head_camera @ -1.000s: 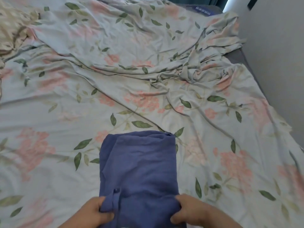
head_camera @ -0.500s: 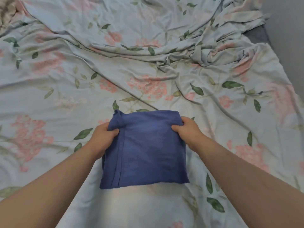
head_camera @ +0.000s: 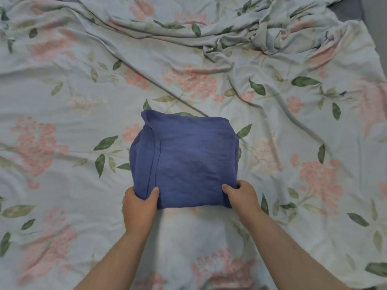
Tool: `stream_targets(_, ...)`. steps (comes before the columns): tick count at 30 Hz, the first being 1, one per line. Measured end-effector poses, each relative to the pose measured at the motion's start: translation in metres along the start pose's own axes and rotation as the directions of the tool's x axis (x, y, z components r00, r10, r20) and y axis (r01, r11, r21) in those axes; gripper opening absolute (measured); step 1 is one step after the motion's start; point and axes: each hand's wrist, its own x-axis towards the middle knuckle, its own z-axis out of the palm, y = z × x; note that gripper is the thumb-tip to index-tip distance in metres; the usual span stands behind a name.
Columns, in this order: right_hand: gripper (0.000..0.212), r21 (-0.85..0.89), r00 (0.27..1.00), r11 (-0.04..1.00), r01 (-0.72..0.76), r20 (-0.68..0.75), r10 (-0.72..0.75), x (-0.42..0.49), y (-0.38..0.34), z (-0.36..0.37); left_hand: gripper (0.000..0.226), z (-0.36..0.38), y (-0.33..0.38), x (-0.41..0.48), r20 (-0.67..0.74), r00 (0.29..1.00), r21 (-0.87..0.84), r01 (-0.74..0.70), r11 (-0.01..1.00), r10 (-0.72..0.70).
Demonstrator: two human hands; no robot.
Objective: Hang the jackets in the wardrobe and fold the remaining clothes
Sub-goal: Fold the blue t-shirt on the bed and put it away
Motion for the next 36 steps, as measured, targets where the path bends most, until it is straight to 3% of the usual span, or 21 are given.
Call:
stream_targets(2,0.003,-0.001,0.996,0.999,0.053,0.067,-0.052,-0.009,0.006,-0.005,0.014,-0.004,-0.004,0.002,0.133,0.991,-0.07,0.045,0.997,-0.036)
stream_targets(4,0.009,-0.001,0.991,0.996,0.089,0.101,-0.089,-0.015,0.009,-0.01,0.01,-0.01,-0.004,0.007,0.273,0.959,-0.133,0.114,0.985,-0.074)
stream_targets(7,0.015,-0.013,0.986,0.998,0.065,0.156,-0.062,-0.023,0.019,-0.017,0.011,-0.024,-0.013,0.006,0.418,0.876,-0.235,0.36,0.903,-0.241)
stream_targets(12,0.013,-0.091,0.952,0.99,-0.104,0.278,0.125,-0.051,0.062,-0.022,0.012,-0.048,-0.051,-0.031,0.487,0.713,-0.057,0.602,0.797,-0.504)
stream_targets(15,0.012,-0.134,0.926,0.973,-0.188,0.307,0.221,-0.07,0.084,-0.026,0.009,-0.062,-0.064,-0.057,0.452,0.615,0.058,0.702,0.71,-0.646)
stream_targets(17,0.013,-0.165,0.918,0.963,-0.213,0.304,0.255,-0.081,0.095,-0.029,0.008,-0.07,-0.067,-0.073,0.438,0.587,0.054,0.739,0.672,-0.681)
stream_targets(19,0.019,-0.118,0.934,0.973,-0.2,0.278,0.226,-0.086,0.094,-0.033,0.007,-0.076,-0.058,-0.077,0.466,0.601,-0.07,0.757,0.65,-0.65)
stream_targets(23,0.031,0.261,0.949,0.942,-0.213,0.283,0.136,-0.082,0.06,-0.042,0.009,-0.077,-0.019,-0.06,0.485,0.661,-0.444,0.75,0.49,-0.573)
stream_targets(26,0.014,0.486,0.932,0.824,-0.291,0.339,0.13,-0.069,0.026,-0.043,0.011,-0.07,0.021,-0.038,0.565,0.703,-0.642,0.703,0.306,-0.431)
stream_targets(28,0.013,0.596,0.915,0.721,-0.352,0.382,0.131,-0.058,0.003,-0.042,0.017,-0.063,0.046,-0.025,0.613,0.722,-0.68,0.689,0.251,-0.321)
stream_targets(32,0.022,0.733,0.905,0.559,-0.388,0.416,0.083,-0.035,-0.024,-0.04,0.02,-0.044,0.079,0.002,0.575,0.785,-0.735,0.619,0.276,-0.231)
stream_targets(34,0.02,0.757,0.914,0.531,-0.381,0.394,0.095,-0.027,-0.027,-0.036,0.021,-0.037,0.079,0.017,0.514,0.823,-0.719,0.568,0.401,-0.242)
stream_targets(36,0.017,0.753,0.946,0.575,-0.319,0.291,0.144,-0.02,-0.024,-0.03,0.02,-0.035,0.067,0.027,0.399,0.872,-0.651,0.487,0.583,-0.283)
